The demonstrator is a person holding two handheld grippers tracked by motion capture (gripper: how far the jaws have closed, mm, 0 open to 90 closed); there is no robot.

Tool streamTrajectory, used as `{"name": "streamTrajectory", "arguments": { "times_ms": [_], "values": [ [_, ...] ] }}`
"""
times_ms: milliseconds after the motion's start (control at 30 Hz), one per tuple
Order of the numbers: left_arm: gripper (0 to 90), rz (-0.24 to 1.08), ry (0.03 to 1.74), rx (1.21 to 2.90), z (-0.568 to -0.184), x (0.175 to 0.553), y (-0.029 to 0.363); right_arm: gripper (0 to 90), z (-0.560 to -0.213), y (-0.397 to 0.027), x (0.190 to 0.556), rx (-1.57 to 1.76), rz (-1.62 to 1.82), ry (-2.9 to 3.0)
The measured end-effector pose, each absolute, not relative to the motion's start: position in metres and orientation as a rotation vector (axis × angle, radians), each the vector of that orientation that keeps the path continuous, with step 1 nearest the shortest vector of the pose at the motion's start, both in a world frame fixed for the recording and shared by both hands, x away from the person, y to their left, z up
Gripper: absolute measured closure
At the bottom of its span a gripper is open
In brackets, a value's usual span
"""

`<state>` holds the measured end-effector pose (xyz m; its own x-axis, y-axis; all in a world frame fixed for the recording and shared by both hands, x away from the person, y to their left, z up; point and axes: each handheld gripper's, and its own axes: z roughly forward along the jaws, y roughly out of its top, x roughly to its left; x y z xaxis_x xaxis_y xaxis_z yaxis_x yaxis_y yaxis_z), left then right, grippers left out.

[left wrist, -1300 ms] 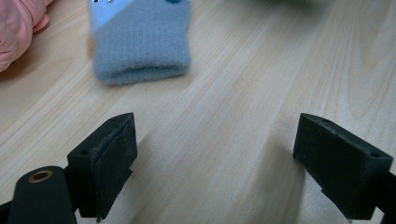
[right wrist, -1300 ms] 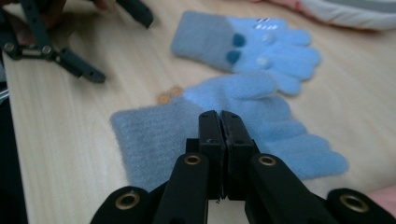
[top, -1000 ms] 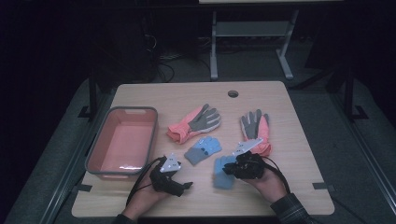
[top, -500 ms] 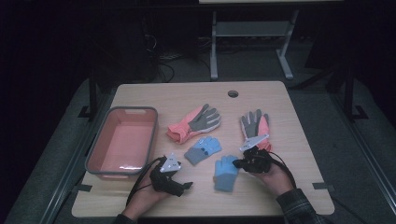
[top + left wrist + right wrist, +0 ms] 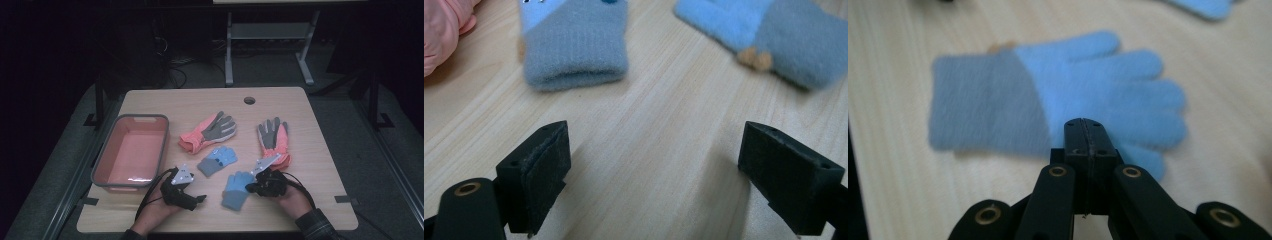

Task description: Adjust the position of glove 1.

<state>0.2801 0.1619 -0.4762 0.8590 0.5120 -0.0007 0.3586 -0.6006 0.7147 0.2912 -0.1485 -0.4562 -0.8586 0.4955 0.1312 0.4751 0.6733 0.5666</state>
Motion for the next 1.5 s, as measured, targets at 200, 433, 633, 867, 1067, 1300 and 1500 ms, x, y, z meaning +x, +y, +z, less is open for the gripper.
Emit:
{"name": "streamTrajectory", "arguments": {
  "times_ms": [200,433,633,867,1067,1300,1500],
  "values": [
    [12.8,0.263,0.63,2.272,-0.476,0.28,0.162,90.0,-0.457,-0.141,0.28,0.741,0.958,2.869],
    [12.8,0.261,0.632,2.27,-0.476,0.28,0.162,79.3,-0.447,-0.154,0.279,0.786,1.059,2.791],
    [12.8,0.266,0.627,2.268,-0.477,0.28,0.162,45.1,-0.45,-0.19,0.275,0.847,1.13,2.639],
    [12.8,0.269,0.645,2.258,-0.477,0.279,0.16,26.4,-0.46,-0.213,0.267,0.876,1.082,2.574],
    [12.8,0.257,0.667,2.276,-0.475,0.281,0.158,17.9,-0.467,-0.235,0.263,0.923,1.077,2.539],
    [12.9,0.28,0.681,2.27,-0.464,0.288,0.152,13.7,-0.475,-0.257,0.265,0.997,1.033,2.47],
    [14.5,0.272,0.72,2.255,-0.454,0.3,0.143,12.1,-0.479,-0.264,0.268,1.06,1.03,2.444]
  ]
}}
